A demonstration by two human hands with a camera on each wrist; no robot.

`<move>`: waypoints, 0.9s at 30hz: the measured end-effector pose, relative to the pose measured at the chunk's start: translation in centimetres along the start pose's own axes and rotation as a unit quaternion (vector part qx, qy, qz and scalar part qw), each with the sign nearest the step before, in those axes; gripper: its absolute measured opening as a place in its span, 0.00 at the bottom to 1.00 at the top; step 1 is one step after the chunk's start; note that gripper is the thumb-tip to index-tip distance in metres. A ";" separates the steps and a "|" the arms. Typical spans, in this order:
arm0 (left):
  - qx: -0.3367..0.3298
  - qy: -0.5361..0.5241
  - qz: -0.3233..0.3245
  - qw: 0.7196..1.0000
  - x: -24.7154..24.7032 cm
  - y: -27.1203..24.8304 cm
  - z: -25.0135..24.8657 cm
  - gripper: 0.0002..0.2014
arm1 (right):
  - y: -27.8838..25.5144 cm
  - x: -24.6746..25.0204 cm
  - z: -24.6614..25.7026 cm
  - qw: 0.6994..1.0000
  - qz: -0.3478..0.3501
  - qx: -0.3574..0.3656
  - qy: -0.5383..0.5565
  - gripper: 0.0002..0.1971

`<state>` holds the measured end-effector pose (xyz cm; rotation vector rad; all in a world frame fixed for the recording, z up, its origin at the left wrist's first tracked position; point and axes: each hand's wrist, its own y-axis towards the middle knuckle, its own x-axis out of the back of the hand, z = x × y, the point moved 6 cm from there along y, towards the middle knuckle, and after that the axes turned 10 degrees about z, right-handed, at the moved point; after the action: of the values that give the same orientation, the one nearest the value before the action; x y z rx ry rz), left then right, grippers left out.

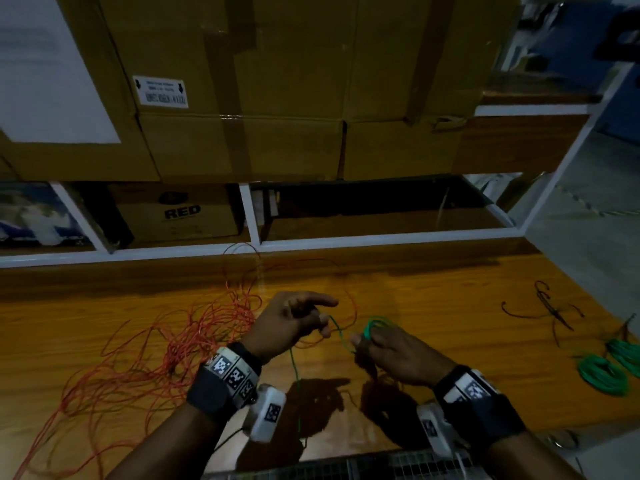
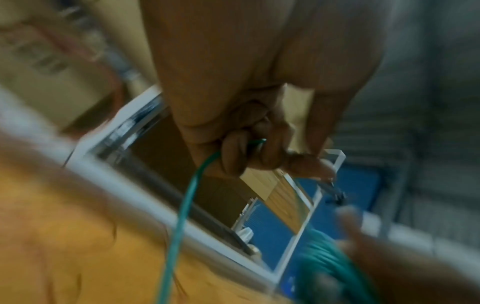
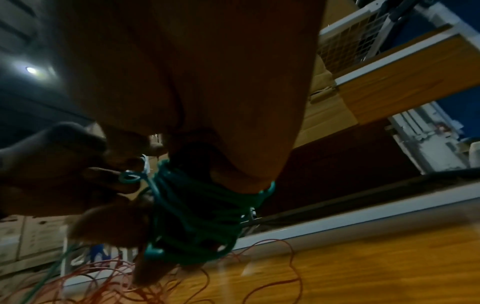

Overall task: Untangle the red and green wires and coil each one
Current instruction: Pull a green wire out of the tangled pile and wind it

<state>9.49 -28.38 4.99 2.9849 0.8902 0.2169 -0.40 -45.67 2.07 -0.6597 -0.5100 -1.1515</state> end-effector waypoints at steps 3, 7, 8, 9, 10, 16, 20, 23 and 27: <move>-0.027 0.072 0.006 0.997 0.3 0.9 -1.5 0.08 | -0.3 -1.4 1.6 0.995 0.098 0.018 0.025 0.29; -0.065 0.139 0.022 0.988 0.4 2.4 -4.0 0.07 | -1.1 -1.6 4.3 0.966 0.138 0.077 0.204 0.18; -0.072 0.141 0.013 0.987 0.5 2.7 -4.4 0.06 | -1.5 -1.3 4.9 0.944 0.136 0.097 0.283 0.17; -0.073 0.130 0.004 0.989 0.6 3.1 -4.4 0.08 | -1.9 -0.9 5.5 0.915 0.129 0.120 0.363 0.18; -0.069 0.113 -0.007 0.991 0.7 3.4 -4.2 0.09 | -2.3 -0.3 6.2 0.880 0.118 0.146 0.437 0.18; -0.049 -0.053 0.034 0.997 -4.3 3.5 -1.8 0.13 | -3.1 5.4 8.2 0.687 -0.069 0.262 0.674 0.15; -0.020 -0.014 -0.027 0.999 -6.3 3.1 0.1 0.12 | -2.2 9.6 5.7 0.668 -0.305 0.268 0.624 0.16; -0.012 0.097 -0.063 0.993 -5.2 1.8 2.3 0.11 | -3.4 11.9 2.9 0.842 -0.492 0.094 0.200 0.16; -0.034 0.177 -0.076 0.981 -2.6 0.5 1.5 0.09 | -1.8 8.6 0.2 0.935 -0.314 -0.026 -0.163 0.31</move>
<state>7.82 -30.15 3.22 2.8428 1.1071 0.7751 0.74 -51.65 8.41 -0.7638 -1.0259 -1.6686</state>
